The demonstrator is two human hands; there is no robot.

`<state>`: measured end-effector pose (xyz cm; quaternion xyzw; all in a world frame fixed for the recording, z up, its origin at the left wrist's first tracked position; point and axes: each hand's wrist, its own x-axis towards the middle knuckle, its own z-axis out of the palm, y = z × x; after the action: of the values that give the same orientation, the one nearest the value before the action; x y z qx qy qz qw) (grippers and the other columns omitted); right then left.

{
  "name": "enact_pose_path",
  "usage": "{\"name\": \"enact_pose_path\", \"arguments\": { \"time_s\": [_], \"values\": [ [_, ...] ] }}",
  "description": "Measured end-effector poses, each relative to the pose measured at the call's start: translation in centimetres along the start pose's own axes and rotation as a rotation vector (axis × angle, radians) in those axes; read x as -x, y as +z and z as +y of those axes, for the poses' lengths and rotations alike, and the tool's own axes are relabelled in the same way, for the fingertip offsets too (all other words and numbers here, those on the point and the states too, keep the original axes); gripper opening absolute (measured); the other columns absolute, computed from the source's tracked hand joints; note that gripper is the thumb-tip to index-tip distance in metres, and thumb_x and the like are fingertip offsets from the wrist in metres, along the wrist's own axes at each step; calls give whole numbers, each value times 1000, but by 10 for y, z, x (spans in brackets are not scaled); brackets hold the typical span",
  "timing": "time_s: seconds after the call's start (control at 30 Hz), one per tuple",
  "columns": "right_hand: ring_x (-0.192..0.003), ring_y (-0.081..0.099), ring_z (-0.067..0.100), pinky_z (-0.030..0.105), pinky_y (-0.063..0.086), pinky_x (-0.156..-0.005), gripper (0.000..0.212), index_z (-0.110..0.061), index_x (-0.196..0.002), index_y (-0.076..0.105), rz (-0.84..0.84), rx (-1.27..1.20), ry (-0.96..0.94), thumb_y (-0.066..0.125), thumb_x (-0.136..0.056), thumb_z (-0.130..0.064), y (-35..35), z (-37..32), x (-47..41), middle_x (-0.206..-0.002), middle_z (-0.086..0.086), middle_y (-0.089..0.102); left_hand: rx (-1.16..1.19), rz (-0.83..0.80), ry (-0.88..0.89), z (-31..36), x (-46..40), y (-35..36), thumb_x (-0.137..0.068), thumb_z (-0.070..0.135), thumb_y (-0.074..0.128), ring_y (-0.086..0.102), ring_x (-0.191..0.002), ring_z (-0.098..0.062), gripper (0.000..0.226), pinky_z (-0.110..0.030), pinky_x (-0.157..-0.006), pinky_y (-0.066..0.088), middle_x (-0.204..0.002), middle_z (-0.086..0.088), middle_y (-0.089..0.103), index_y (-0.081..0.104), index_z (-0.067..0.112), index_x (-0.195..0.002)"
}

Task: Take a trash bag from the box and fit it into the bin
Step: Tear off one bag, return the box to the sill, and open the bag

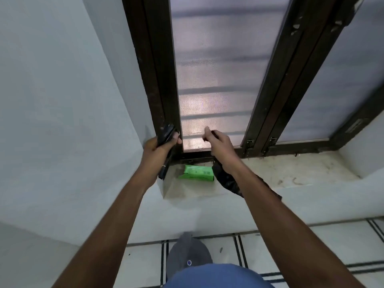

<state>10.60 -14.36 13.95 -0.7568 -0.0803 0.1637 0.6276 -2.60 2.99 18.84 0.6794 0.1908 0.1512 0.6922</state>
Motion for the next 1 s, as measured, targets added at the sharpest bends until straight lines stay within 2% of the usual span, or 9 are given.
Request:
{"name": "enact_pose_path", "arguments": {
  "time_s": [0.1, 0.2, 0.33, 0.43, 0.57, 0.63, 0.73, 0.9, 1.0],
  "values": [
    [-69, 55, 15, 34, 46, -69, 43, -12, -121, 78, -56, -390, 118, 66, -92, -42, 17, -16, 7, -97, 10, 65, -15, -58, -171, -17, 2, 2, -92, 39, 84, 80, -106, -26, 28, -43, -101, 61, -107, -4, 85, 84, 19, -111],
    [-90, 66, 27, 37, 58, -85, 59, -9, -129, 68, -54, -497, 130, 67, -71, -18, 14, -21, 6, -101, 18, 63, -81, -135, -199, -36, 7, 6, -90, 45, 85, 78, -110, -28, 31, -42, -100, 60, -109, -1, 84, 83, 28, -115],
    [-109, 80, 32, 38, 66, -100, 30, -4, -121, 57, -62, -589, 46, 69, -96, 6, 5, -18, 5, -143, 43, 59, -197, -359, -214, -49, 16, 19, -85, 60, 85, 74, -101, -1, 40, -24, -88, 53, -107, 19, 81, 78, 39, -118],
    [-110, 82, 33, 38, 68, -90, 28, -5, -122, 59, -34, -641, 67, 71, -99, 5, -5, -13, 1, -137, 34, 68, -241, -506, -259, -54, 21, 38, -87, 51, 88, 70, -74, -3, 30, -20, -73, 52, -78, 14, 77, 78, 29, -105],
    [-106, 80, 34, 53, 67, -94, 44, -2, -142, 55, 34, -485, 140, 76, -104, -11, -29, 2, -20, -116, 14, 76, -23, -385, -336, -51, 10, 70, -94, 19, 84, 63, -63, -12, 9, -20, -59, 51, -69, 4, 71, 78, 14, -99],
    [-105, 82, 35, 52, 66, -92, 87, -8, -160, 39, -49, -429, 225, 86, -96, -44, -46, 1, -19, -126, 17, 77, 63, -346, -398, -46, 1, 80, -95, 18, 80, 59, -56, -14, 10, -24, -51, 48, -66, 1, 67, 76, 10, -101],
    [-111, 84, 32, 58, 60, -110, 135, -27, -173, 10, -205, -247, 291, 86, -75, -83, -78, 1, -12, -145, 12, 72, 95, -342, -478, -49, -11, 94, -94, 28, 76, 54, -54, -16, 18, -27, -49, 40, -74, -4, 65, 75, 11, -100],
    [-112, 83, 27, 47, 67, -99, 122, -34, -176, 11, -396, -20, 222, 95, -88, -31, -134, 22, -7, -129, 9, 80, 145, -309, -558, -58, -24, 124, -96, 34, 72, 49, -50, -10, 17, -23, -46, 33, -68, 4, 61, 70, 17, -98],
    [-120, 79, 21, 45, 64, -104, 113, -41, -174, 19, -451, 83, 186, 94, -90, -32, -153, 30, -12, -129, 3, 82, 185, -307, -588, -63, -28, 135, -95, 30, 72, 48, -51, -12, 16, -24, -49, 32, -69, 0, 60, 70, 16, -89]
  ]
}}
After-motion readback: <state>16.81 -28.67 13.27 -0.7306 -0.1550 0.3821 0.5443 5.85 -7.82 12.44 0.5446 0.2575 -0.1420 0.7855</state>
